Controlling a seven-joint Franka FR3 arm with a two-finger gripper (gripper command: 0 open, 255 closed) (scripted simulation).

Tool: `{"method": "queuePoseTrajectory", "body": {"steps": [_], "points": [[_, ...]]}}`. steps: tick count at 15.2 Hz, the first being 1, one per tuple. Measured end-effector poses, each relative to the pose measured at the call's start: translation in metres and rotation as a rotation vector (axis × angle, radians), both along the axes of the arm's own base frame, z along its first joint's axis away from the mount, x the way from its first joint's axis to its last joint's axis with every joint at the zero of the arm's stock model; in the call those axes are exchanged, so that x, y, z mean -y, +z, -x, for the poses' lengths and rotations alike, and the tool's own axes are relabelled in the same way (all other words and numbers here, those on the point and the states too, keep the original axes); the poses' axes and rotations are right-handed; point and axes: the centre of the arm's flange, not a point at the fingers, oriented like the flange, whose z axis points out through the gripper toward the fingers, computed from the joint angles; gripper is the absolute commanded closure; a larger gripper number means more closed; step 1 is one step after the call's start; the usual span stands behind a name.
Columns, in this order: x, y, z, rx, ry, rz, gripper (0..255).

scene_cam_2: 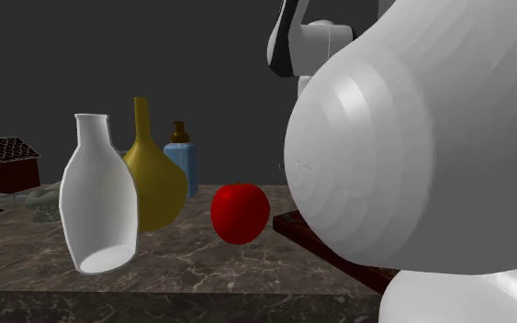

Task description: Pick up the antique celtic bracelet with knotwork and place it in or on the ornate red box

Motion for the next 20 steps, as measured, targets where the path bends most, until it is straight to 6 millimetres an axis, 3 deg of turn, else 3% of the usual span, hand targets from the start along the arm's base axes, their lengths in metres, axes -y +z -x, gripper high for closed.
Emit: {"method": "queuePoseTrajectory", "body": {"steps": [13, 15, 20], "points": [[0.015, -0.002, 0.171, 0.0, -0.001, 0.0, 255], [0.014, -0.008, 0.186, 0.0, 0.0, 0.0, 255], [0.015, -0.031, 0.191, -0.001, 0.001, -0.001, 255]]}}
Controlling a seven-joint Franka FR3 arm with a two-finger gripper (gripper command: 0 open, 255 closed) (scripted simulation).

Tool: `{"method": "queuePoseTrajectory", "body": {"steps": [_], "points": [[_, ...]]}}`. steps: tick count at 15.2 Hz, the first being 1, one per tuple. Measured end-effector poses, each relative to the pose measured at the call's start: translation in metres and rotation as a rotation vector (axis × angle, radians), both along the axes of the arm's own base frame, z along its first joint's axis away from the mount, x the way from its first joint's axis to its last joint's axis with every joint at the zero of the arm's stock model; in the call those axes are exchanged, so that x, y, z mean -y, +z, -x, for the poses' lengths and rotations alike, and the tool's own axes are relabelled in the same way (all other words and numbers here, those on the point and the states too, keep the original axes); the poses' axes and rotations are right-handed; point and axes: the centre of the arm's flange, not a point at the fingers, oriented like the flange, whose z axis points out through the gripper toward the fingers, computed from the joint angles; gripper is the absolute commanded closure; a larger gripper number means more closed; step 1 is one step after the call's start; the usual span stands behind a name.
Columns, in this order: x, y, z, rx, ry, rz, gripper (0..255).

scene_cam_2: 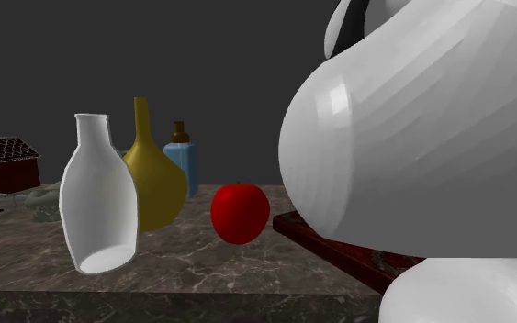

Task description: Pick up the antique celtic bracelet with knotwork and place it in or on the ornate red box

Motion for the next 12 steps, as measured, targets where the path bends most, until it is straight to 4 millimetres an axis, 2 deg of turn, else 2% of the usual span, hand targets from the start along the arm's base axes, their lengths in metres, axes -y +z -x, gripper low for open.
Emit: {"method": "queuePoseTrajectory", "body": {"steps": [6, 12], "points": [[-0.001, -0.031, -0.001, 0.0, 0.0, 0.0, 255], [-0.001, -0.035, 0.0, 0.001, 0.0, 0.001, 255]]}}
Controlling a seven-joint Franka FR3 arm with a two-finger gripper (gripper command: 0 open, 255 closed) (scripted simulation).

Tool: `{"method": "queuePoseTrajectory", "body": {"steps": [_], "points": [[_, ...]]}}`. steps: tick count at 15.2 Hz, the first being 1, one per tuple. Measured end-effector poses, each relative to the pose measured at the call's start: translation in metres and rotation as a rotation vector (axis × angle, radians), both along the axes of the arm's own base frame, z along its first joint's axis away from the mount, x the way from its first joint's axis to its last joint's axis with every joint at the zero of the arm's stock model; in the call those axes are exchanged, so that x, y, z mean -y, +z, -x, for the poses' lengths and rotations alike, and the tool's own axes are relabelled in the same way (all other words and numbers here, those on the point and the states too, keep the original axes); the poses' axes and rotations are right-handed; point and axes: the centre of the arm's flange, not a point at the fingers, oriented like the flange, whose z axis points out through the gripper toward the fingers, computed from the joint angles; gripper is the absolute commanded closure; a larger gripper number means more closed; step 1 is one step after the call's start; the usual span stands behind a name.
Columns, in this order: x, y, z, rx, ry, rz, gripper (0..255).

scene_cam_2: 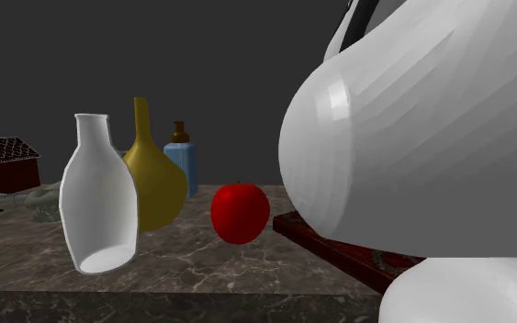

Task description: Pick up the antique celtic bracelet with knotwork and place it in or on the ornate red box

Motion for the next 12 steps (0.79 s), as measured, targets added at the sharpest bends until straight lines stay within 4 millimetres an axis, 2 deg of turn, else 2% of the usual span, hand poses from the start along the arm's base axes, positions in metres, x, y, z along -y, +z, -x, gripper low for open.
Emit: {"method": "queuePoseTrajectory", "body": {"steps": [1, 7, 12], "points": [[0.0, 0.0, 0.0, 0.0, 0.0, 0.0, 0], [0.0, 0.0, 0.0, -0.001, 0.0, 0.0, 0], [0.0, 0.043, 0.003, 0.001, 0.0, 0.001, 0]]}}
